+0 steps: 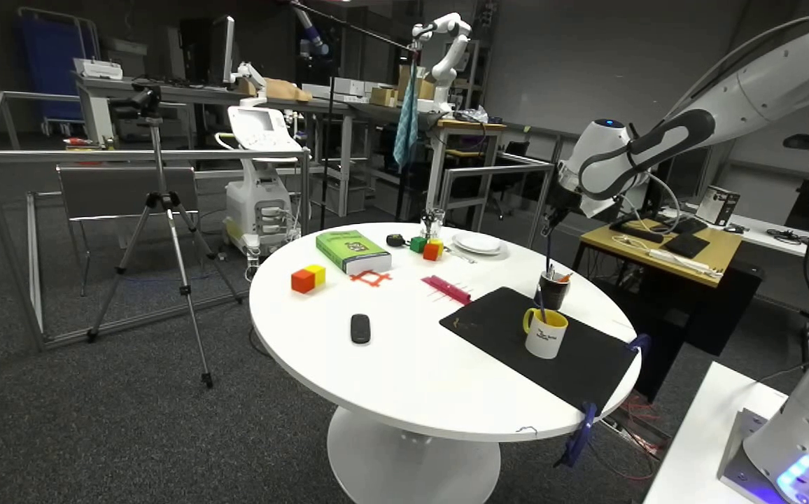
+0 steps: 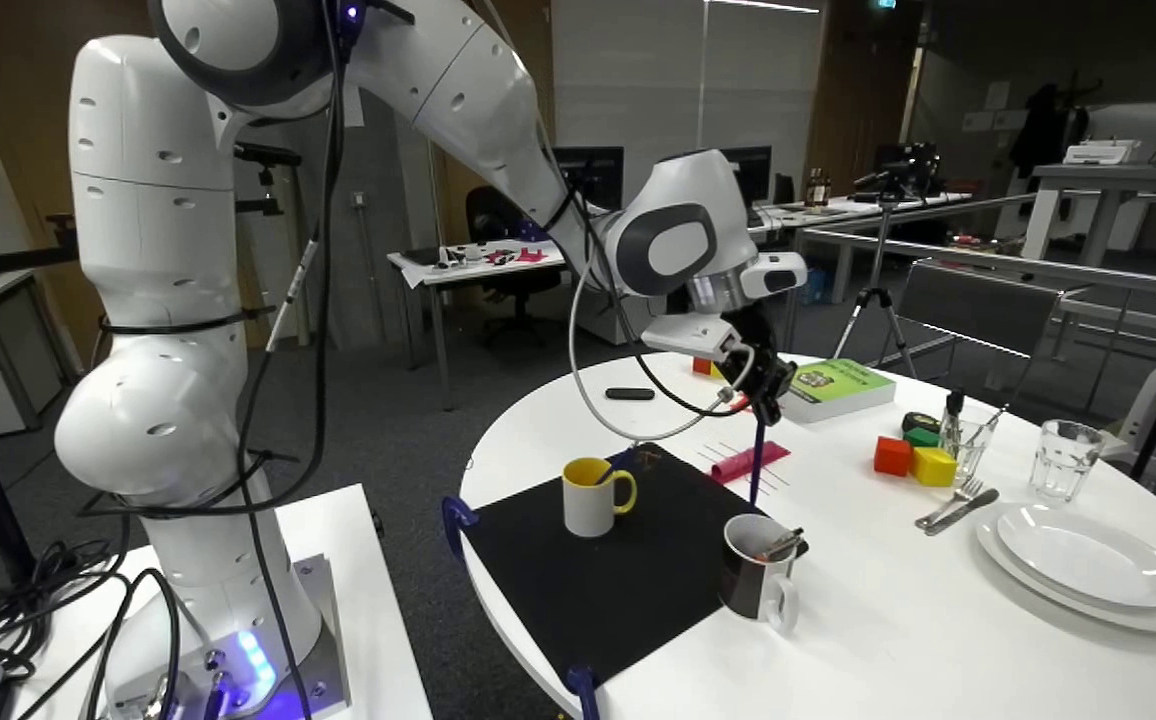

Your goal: Take the blue pen out of the cup

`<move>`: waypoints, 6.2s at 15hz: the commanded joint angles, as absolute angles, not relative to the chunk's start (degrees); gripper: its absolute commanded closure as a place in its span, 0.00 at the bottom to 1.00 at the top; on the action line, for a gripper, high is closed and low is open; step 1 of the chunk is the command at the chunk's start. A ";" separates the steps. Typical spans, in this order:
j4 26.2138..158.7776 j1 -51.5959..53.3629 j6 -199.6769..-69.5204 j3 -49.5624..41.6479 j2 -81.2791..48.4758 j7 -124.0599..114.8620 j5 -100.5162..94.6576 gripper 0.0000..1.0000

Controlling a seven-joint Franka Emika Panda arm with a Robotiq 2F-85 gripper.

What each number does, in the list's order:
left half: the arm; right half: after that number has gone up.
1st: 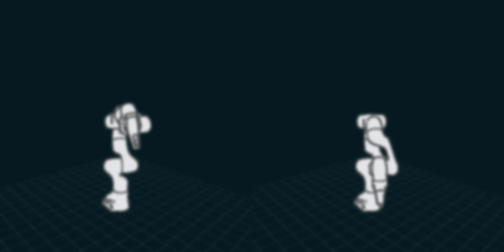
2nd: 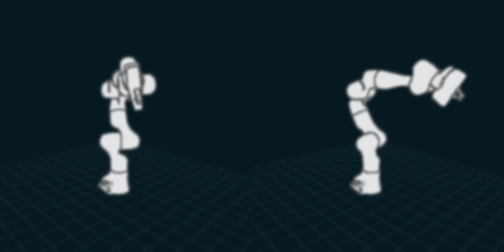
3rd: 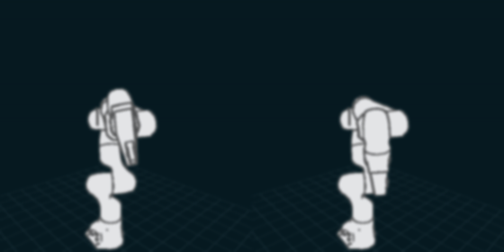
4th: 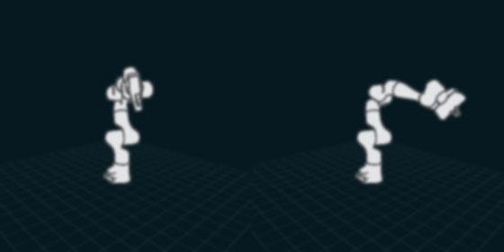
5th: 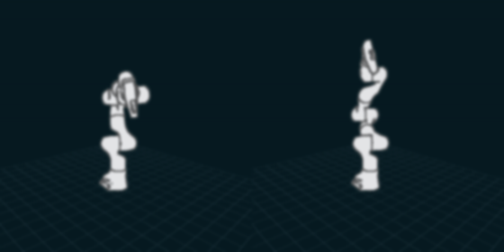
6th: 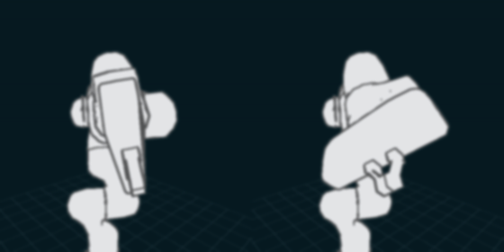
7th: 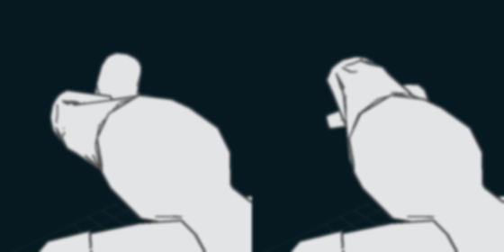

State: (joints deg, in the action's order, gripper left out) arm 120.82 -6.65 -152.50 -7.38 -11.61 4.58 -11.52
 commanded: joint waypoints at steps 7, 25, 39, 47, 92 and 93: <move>125.54 -4.07 -150.58 -6.89 -5.68 2.01 -14.63 0.97; 115.75 -5.69 -125.83 -4.64 -14.53 12.73 -2.36 0.97; 100.08 -8.17 -112.79 -3.88 -30.22 14.13 -1.17 0.97; 93.50 -9.18 -106.95 -3.20 -36.16 14.58 -1.10 0.97; 81.95 -9.11 -97.11 -1.24 -45.49 18.20 -2.08 0.00; 82.04 -9.16 -97.22 -1.21 -45.32 18.34 -2.04 0.00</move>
